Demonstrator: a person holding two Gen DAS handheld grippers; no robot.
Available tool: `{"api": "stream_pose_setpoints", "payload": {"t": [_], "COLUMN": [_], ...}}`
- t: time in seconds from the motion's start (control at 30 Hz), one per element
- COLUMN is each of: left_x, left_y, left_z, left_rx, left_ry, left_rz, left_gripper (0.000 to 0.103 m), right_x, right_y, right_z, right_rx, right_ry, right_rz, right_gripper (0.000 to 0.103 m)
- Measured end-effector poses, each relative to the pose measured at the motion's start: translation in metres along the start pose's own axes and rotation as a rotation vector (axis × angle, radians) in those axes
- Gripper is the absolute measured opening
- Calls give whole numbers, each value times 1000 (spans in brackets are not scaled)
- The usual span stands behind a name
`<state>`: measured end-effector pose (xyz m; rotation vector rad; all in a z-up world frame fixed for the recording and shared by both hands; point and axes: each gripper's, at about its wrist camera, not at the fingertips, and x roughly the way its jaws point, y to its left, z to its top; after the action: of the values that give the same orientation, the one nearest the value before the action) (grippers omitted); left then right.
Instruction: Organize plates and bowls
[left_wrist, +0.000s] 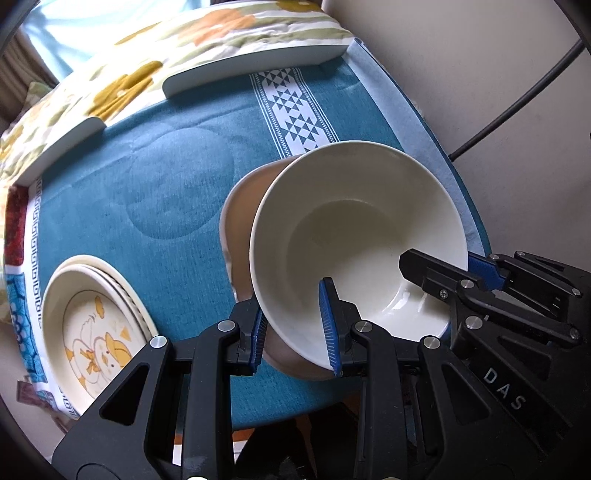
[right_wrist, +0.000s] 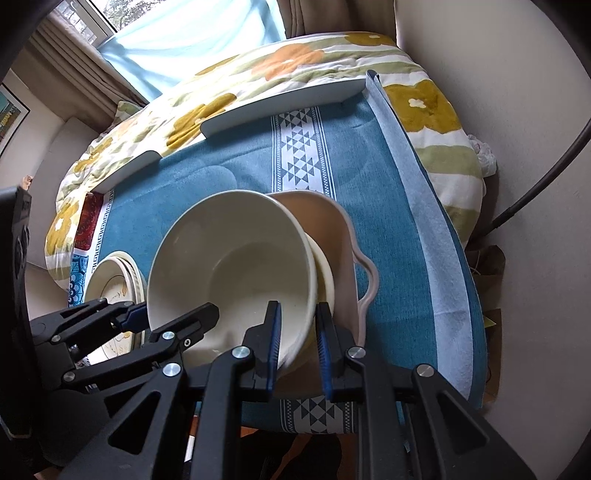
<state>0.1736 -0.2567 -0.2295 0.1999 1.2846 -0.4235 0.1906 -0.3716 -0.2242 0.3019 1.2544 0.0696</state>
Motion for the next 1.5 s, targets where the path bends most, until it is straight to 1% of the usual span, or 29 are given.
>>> {"api": "stream_pose_setpoints", "payload": {"t": [0.23,0.5,0.63,0.83,0.93,1.03,1.13,1.2,1.23,1.27,1.3,1.33,1.37,1.4,1.43,1.5], "left_x": [1,2,3,4,0,-19,-54,-74,-83,-89,-94,-99,-99,-96,-91,-79], "left_y": [-4,-11,-10,-9,-7,0,10,16,19,21,23,26,28,30,33,41], "left_z": [-1,-2,-3,-3,-3,-2,-1,0,-1,-2,-4,-7,-10,-11,-12,-14], "left_rx": [26,66,70,66,57,42,41,53,61,73,89,110,129,151,164,165], "left_ry": [6,2,6,5,8,-17,-83,-124,-150,-168,-188,-223,-233,-211,-174,-113], "left_rz": [15,92,112,109,89,58,35,23,29,45,71,104,126,139,140,107], "left_gripper": [24,24,24,24,24,24,24,29,46,84,101,103,103,103,103,103], "right_x": [2,1,2,3,-1,-20,-46,-59,-64,-68,-72,-74,-75,-74,-69,-57], "right_y": [0,2,1,2,0,-5,-12,-15,-16,-17,-19,-20,-21,-23,-24,-25], "right_z": [-2,-3,-2,-3,-3,0,5,8,9,9,9,8,7,7,8,10], "right_rx": [-22,-29,-35,-44,-34,-26,-43,-68,-87,-102,-115,-129,-149,-166,-181,-224], "right_ry": [13,18,18,20,16,-24,-72,-87,-90,-94,-104,-110,-112,-98,-59,23], "right_rz": [-24,-26,-24,-24,-7,22,40,57,55,46,34,38,49,55,38,-26], "right_gripper": [17,17,17,17,17,17,17,17,17,27,58,79,103,103,103,103]}}
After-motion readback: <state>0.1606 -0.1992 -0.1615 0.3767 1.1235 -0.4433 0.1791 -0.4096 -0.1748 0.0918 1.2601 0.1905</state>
